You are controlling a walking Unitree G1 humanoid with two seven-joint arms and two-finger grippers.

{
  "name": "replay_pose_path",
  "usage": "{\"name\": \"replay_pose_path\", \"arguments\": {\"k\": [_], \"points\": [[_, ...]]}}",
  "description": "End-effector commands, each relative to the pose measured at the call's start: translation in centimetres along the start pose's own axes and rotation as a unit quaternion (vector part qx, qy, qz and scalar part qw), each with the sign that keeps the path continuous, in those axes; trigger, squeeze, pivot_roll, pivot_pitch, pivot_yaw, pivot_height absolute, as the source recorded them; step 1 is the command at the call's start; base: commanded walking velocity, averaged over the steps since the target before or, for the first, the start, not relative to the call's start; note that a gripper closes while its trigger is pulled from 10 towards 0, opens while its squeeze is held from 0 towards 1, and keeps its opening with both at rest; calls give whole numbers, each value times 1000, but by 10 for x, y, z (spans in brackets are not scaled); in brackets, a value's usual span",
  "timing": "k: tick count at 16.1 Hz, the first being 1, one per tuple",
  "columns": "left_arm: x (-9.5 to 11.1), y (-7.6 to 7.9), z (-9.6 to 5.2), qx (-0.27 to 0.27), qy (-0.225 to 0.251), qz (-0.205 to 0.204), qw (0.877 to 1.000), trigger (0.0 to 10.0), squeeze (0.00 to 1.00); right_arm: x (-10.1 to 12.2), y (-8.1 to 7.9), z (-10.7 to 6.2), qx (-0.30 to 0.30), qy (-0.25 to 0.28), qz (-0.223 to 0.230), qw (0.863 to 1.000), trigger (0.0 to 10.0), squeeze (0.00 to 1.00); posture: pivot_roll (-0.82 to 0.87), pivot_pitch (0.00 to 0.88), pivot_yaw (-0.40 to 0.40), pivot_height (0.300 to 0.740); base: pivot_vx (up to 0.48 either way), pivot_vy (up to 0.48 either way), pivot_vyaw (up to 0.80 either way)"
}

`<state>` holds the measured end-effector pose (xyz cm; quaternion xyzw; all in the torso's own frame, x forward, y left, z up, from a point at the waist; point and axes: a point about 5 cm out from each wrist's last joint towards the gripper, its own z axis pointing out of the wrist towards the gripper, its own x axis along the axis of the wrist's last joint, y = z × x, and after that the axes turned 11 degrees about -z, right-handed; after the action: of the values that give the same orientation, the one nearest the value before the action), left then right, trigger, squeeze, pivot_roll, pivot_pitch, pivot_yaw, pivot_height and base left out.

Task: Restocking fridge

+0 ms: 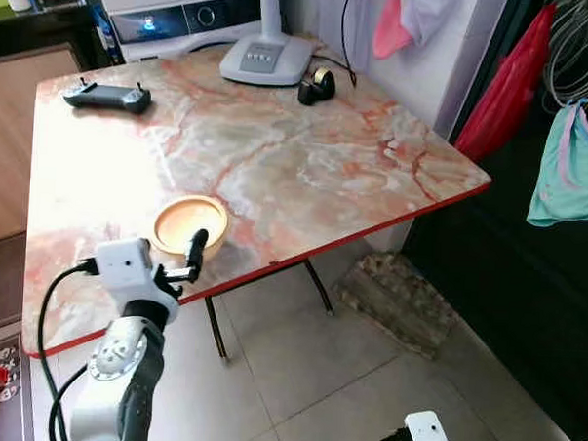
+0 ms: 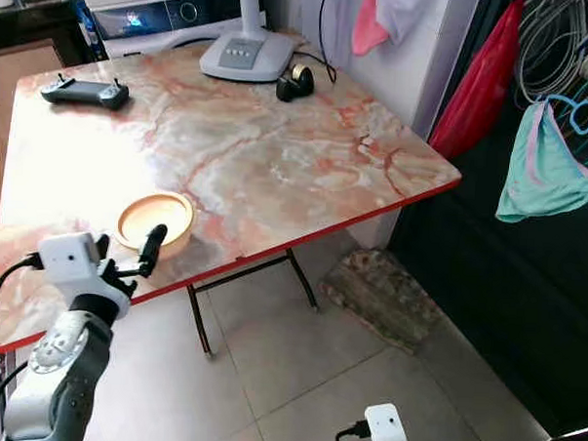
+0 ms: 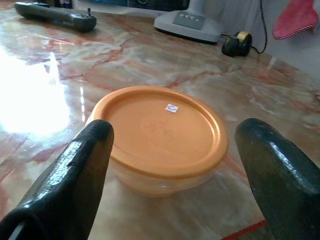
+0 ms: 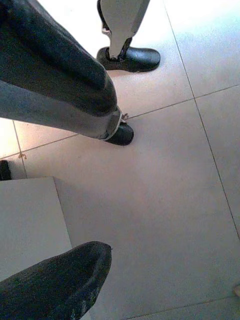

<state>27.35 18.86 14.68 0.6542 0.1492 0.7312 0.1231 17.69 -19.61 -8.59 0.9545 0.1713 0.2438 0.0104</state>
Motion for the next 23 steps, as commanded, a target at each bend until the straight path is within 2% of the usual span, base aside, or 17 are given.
{"name": "replay_pose_path", "arguments": {"k": [1, 8, 12, 14, 18, 20, 23], "points": [[7, -1, -1, 0, 14, 19, 1000, 10000, 0, -3, -3, 0, 5, -4, 5, 1000, 10000, 0, -47, 116, 16, 740, 330, 0, 0], [9, -2, -1, 4, 24, 26, 999, 10000, 0, -2, -4, 0, 9, -5, -1, 1000, 10000, 0, -44, 114, 17, 740, 348, 0, 0], [9, -1, -3, -2, 29, 14, 999, 10000, 0, -2, -4, 0, 12, -4, -10, 1000, 10000, 0, -40, 103, 18, 740, 0, 0, 148], [9, -8, -6, 21, 34, -4, 999, 10000, 0, -3, -5, 0, 12, -5, -12, 1000, 10000, 0, -39, 93, 17, 740, 0, 0, 800], [14, -13, -11, 39, 46, -3, 998, 10000, 0, -5, -6, 0, 15, -9, -15, 1000, 10000, 0, -23, 74, 17, 740, 0, 0, 777], [12, -16, -12, 41, 39, -3, 998, 10000, 0, -6, -7, 0, 15, -8, -8, 1000, 10000, 0, -23, 60, 24, 740, 0, 0, 0], [7, -19, -7, 46, 22, -38, 998, 10000, 0, -8, -7, 0, 16, -10, -9, 1000, 10000, 0, -20, 45, 21, 740, 0, 0, 0]]}}
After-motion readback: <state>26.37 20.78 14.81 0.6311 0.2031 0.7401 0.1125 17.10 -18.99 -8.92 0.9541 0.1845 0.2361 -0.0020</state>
